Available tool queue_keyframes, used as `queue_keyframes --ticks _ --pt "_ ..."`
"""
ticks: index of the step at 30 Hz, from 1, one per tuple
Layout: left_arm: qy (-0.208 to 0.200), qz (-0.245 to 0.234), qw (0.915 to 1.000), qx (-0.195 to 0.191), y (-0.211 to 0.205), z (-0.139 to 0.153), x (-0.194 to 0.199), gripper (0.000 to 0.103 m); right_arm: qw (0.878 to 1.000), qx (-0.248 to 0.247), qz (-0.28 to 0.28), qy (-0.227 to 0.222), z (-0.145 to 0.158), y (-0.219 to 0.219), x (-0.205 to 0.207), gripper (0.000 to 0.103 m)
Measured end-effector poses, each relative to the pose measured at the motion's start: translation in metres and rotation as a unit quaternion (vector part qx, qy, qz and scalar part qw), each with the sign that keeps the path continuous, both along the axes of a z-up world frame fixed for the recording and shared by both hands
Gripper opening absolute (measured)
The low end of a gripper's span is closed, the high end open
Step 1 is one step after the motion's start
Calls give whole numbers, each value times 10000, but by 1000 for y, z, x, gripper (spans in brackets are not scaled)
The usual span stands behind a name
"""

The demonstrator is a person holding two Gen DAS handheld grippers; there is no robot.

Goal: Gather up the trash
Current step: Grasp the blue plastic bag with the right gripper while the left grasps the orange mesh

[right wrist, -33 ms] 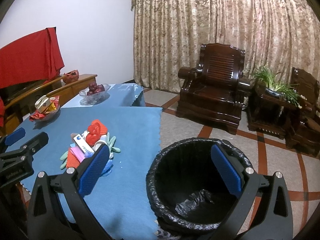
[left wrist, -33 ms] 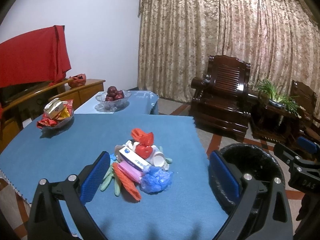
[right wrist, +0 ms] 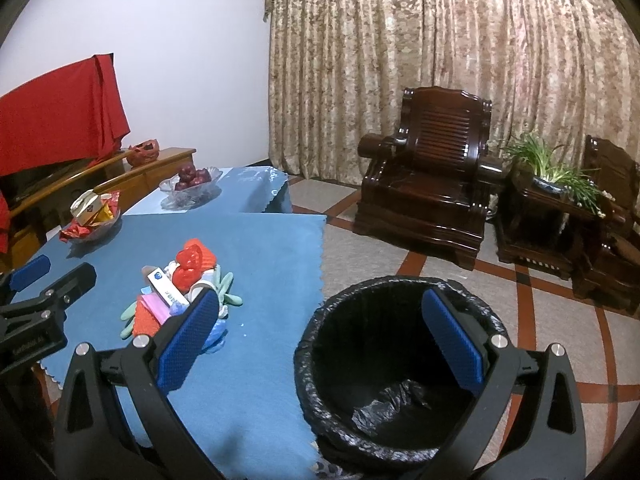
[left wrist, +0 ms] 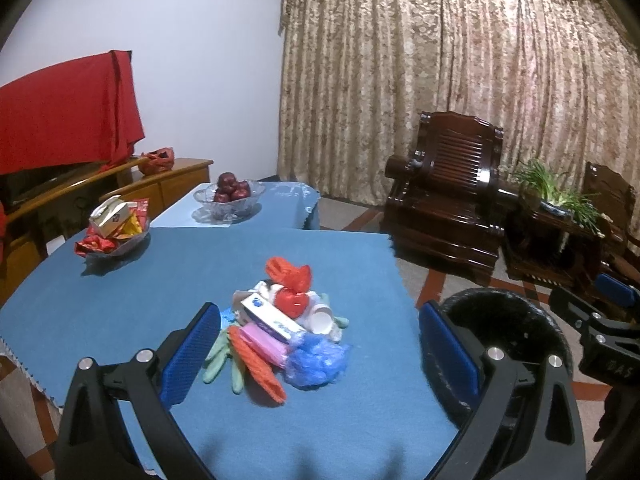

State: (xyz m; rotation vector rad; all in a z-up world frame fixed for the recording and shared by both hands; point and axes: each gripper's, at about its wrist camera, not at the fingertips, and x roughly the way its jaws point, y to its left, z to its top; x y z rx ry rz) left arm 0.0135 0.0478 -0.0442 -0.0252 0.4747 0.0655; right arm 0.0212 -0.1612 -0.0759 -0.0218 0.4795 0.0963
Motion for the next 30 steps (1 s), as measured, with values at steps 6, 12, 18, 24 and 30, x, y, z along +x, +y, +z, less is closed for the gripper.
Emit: queue_keyframes --ticks 6,12,18,24,30 --pt "35 335 9994 32 34 -18 8 97 9995 26 285 131 -17 29 22 98" --pt "288 635 9975 128 74 -50 24 97 9973 11 639 352 -49 65 53 98" --pt "535 745 9956 167 104 -86 40 97 9925 -29 986 722 -88 104 87 98" --pt "693 726 9949 84 121 -111 52 94 9875 -228 1194 1006 -124 137 113 96" --pt "784 697 9945 -5 131 -127 63 93 9816 -364 1296 1357 -154 155 136 87"
